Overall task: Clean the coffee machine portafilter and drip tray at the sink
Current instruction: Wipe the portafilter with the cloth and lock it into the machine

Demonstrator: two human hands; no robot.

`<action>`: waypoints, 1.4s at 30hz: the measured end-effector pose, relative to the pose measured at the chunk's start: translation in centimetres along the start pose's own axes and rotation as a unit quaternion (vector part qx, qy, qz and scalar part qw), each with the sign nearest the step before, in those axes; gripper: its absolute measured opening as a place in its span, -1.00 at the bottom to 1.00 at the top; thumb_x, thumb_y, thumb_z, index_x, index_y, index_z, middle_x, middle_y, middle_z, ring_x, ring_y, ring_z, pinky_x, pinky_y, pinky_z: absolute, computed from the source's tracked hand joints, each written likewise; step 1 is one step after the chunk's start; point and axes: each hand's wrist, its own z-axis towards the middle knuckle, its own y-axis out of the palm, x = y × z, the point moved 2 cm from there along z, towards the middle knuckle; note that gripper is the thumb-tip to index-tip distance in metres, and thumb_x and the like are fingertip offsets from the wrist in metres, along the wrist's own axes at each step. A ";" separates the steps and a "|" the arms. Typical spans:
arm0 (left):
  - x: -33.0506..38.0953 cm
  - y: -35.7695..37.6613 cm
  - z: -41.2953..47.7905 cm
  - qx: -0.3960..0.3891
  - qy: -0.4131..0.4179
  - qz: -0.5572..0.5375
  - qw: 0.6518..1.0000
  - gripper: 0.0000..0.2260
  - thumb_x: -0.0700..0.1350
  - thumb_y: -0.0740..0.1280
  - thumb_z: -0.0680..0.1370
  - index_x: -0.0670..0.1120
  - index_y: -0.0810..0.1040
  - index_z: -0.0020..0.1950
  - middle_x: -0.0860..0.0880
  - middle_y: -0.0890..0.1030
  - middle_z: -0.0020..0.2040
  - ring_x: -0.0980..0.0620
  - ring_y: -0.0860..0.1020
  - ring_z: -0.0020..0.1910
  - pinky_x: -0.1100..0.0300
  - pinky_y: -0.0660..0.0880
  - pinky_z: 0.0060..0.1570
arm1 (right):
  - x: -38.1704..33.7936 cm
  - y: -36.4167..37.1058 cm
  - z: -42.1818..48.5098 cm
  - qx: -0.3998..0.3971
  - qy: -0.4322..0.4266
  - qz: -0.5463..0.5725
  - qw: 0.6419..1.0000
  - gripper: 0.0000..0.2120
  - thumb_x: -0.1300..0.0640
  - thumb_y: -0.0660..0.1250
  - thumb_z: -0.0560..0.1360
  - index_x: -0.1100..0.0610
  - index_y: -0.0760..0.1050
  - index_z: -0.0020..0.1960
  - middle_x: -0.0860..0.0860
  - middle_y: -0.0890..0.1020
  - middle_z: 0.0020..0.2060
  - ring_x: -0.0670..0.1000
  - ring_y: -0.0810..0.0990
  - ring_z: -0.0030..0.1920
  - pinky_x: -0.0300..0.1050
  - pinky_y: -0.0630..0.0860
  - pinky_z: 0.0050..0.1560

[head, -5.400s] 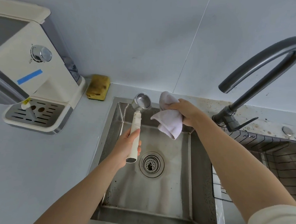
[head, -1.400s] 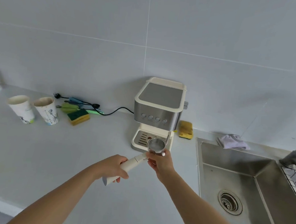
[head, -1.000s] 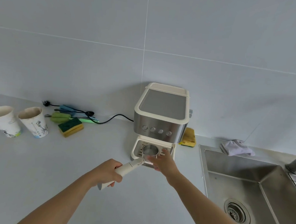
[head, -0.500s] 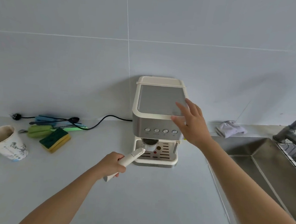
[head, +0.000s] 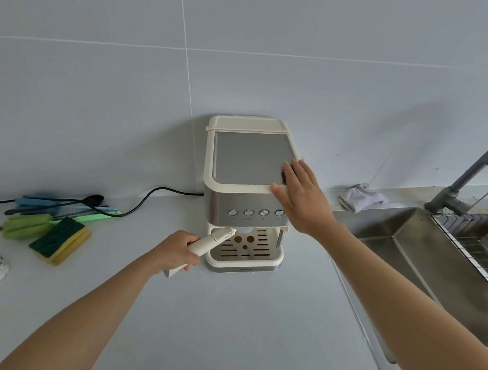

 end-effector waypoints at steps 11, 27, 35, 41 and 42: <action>0.7 -1.4 1.8 -0.006 -0.001 -0.011 1.000 -0.67 -0.21 0.30 0.24 -0.25 0.56 -0.03 -0.10 0.46 -0.39 0.04 0.42 -0.52 0.27 0.34 -0.40 | 0.3 0.3 0.2 -0.009 0.021 0.004 1.000 -0.25 -0.22 -0.19 0.54 0.43 0.31 0.27 0.28 0.45 0.20 0.26 0.34 0.30 -0.04 0.03 0.46; 0.5 -3.1 3.3 -0.040 0.024 -0.017 0.999 -0.61 -0.16 0.30 0.17 -0.11 0.58 -0.01 -0.11 0.50 -0.26 -0.02 0.45 -0.42 0.24 0.41 -0.36 | 0.4 0.5 0.3 0.032 0.016 0.013 0.999 -0.30 -0.15 -0.13 0.51 0.43 0.33 0.26 0.29 0.43 0.24 0.26 0.28 0.36 -0.26 -0.16 0.40; 0.5 -2.7 3.3 -0.046 0.030 -0.030 0.998 -0.59 -0.16 0.29 0.18 -0.14 0.57 0.01 -0.11 0.49 -0.23 -0.02 0.45 -0.39 0.22 0.43 -0.35 | 0.4 0.5 0.3 0.045 0.008 0.019 0.999 -0.32 -0.13 -0.11 0.53 0.42 0.30 0.30 0.29 0.40 0.29 0.25 0.25 0.39 -0.27 -0.18 0.39; 0.7 -2.4 3.0 -0.047 0.031 -0.043 0.997 -0.62 -0.17 0.30 0.20 -0.10 0.56 0.00 -0.06 0.49 -0.23 -0.01 0.45 -0.39 0.25 0.44 -0.37 | 0.6 0.9 0.5 0.036 0.005 0.011 0.999 -0.19 -0.26 -0.22 0.51 0.41 0.30 0.31 0.28 0.40 0.29 0.23 0.24 0.41 -0.08 -0.04 0.46; 0.7 -2.4 3.0 -0.048 0.031 -0.042 0.997 -0.65 -0.19 0.33 0.22 -0.10 0.56 0.00 -0.06 0.50 -0.23 0.00 0.45 -0.39 0.26 0.44 -0.38 | 0.6 0.9 0.5 0.032 0.008 0.009 0.999 -0.20 -0.25 -0.21 0.50 0.40 0.29 0.32 0.27 0.39 0.31 0.22 0.22 0.42 -0.09 -0.06 0.46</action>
